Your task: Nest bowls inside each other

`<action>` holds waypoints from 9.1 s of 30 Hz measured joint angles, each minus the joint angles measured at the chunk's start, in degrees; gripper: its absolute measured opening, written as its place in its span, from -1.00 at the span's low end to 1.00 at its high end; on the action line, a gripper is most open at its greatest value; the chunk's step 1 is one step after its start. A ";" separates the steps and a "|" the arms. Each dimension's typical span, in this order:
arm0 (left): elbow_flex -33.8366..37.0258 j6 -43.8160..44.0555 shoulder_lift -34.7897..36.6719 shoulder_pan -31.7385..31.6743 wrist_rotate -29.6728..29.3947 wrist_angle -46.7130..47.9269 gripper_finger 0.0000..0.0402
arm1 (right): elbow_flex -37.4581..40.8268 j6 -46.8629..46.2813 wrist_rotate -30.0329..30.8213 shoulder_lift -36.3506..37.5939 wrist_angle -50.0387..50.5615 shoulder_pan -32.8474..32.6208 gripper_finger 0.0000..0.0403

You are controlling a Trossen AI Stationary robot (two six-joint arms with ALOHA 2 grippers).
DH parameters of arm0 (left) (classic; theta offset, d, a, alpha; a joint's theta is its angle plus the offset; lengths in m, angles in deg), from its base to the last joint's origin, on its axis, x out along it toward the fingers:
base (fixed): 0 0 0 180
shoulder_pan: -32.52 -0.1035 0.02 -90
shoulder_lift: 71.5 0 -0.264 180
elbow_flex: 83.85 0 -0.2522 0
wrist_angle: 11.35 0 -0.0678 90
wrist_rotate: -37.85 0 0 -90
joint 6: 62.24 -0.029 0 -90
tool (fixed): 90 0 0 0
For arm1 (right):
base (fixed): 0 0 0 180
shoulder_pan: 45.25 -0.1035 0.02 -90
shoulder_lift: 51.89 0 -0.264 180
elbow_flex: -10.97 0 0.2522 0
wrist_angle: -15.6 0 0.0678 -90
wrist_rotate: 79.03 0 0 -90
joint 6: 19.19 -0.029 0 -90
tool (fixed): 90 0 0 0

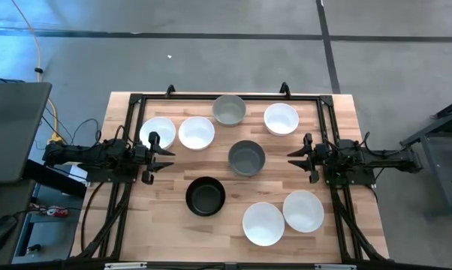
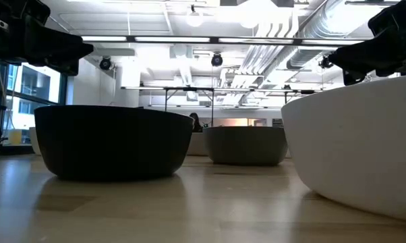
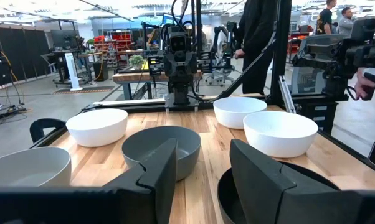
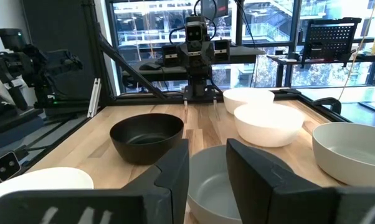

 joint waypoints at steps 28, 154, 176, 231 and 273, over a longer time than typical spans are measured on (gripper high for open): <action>0.00 15.40 0.04 0.02 0.34 -16.67 -0.32 | 0.02 -17.57 0.08 -0.01 -0.73 0.00 -0.52; -11.06 16.47 -20.39 0.13 -4.79 -18.29 -0.32 | -58.21 -69.48 34.97 -47.32 71.00 9.54 -0.52; -11.06 18.36 -21.06 0.13 -8.09 -18.29 -0.32 | -58.21 -45.90 11.15 -63.16 68.00 40.89 -0.52; -11.06 22.06 -23.28 0.13 -8.52 -18.32 -0.32 | -58.10 -26.29 -2.80 -89.42 50.48 59.01 -0.52; -11.06 21.59 -23.28 0.11 -8.63 -18.29 -0.32 | -58.01 -26.97 -3.22 -89.37 51.53 58.05 -0.90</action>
